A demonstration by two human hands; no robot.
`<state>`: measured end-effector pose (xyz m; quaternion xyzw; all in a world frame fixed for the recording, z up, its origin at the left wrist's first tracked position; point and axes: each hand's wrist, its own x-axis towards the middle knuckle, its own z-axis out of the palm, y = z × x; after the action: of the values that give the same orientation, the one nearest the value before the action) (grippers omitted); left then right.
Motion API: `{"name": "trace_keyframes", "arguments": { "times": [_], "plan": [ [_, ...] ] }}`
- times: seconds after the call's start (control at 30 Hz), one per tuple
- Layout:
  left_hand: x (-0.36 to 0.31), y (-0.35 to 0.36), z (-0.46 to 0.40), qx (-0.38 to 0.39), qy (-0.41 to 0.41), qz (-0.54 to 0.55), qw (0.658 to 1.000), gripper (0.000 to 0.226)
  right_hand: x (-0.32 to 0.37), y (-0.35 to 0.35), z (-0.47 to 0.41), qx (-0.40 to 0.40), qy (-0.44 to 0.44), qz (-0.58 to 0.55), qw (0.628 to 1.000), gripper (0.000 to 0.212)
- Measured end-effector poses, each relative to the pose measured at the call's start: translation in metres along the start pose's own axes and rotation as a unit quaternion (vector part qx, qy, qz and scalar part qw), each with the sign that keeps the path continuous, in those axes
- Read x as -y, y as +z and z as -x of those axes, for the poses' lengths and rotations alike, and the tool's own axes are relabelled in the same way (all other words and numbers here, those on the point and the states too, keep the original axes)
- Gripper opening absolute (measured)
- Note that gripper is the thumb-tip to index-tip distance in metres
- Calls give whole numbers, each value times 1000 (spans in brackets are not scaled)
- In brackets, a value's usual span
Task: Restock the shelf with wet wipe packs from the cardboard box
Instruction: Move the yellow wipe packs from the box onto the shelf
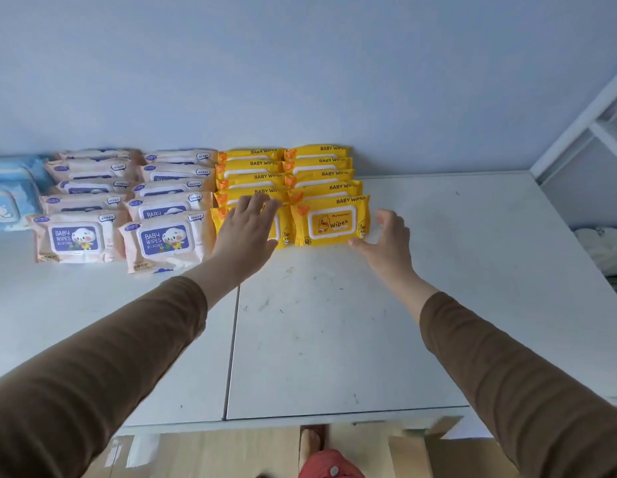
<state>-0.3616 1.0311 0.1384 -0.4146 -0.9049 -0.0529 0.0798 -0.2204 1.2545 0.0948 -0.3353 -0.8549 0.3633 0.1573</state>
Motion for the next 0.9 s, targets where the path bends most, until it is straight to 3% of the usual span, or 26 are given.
{"name": "trace_keyframes", "arguments": {
  "times": [0.27, 0.53, 0.73, 0.9],
  "plan": [
    [-87, 1, 83, 10, 41, 106, 993, 54, -30, -57, 132, 0, -53, 47, 997, 50],
    [-219, 10, 195, -4, 115, 184, 976, 44, -98, -125, 285, -44, -68, 64, 995, 32],
    [-327, 36, 241, 27, 154, 225, 962, 41, -199, -195, 335, -85, -14, 42, 995, 22],
    [-430, 88, 264, 120, 152, 229, 954, 44, -321, -246, 363, -82, 78, 40, 993, 24]
  ]
}}
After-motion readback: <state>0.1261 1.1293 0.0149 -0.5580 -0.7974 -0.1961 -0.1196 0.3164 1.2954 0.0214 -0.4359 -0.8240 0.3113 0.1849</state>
